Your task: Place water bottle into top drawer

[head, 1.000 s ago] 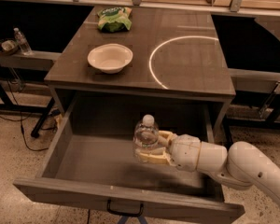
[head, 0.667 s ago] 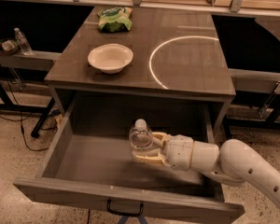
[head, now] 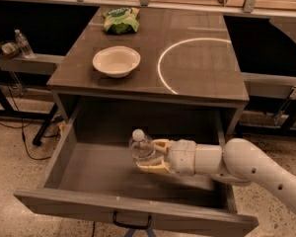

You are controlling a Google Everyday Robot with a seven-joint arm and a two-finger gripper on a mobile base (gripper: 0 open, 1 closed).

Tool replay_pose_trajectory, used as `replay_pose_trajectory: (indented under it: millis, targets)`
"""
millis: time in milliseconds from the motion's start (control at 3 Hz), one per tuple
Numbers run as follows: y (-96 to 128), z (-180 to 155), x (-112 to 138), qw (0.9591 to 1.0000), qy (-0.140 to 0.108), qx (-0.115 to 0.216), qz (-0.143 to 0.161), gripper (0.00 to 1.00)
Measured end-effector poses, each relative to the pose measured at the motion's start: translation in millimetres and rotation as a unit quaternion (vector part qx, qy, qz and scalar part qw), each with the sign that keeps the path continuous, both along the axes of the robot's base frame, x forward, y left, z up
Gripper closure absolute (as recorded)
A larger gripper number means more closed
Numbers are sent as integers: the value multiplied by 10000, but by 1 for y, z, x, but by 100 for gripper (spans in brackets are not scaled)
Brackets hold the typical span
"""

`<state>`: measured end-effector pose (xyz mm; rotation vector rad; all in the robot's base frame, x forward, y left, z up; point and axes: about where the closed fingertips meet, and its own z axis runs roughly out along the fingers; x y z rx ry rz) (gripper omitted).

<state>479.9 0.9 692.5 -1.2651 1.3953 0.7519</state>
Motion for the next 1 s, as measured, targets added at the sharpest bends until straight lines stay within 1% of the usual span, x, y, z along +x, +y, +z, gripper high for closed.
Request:
replay_pose_trajectory:
  millis: [333, 667, 1000]
  targets:
    - [4, -6, 0, 9998, 42, -193, 100, 53]
    - [10, -17, -6, 9991, 148, -319, 223, 29]
    - [15, -27, -13, 9985, 266, -373, 309, 7]
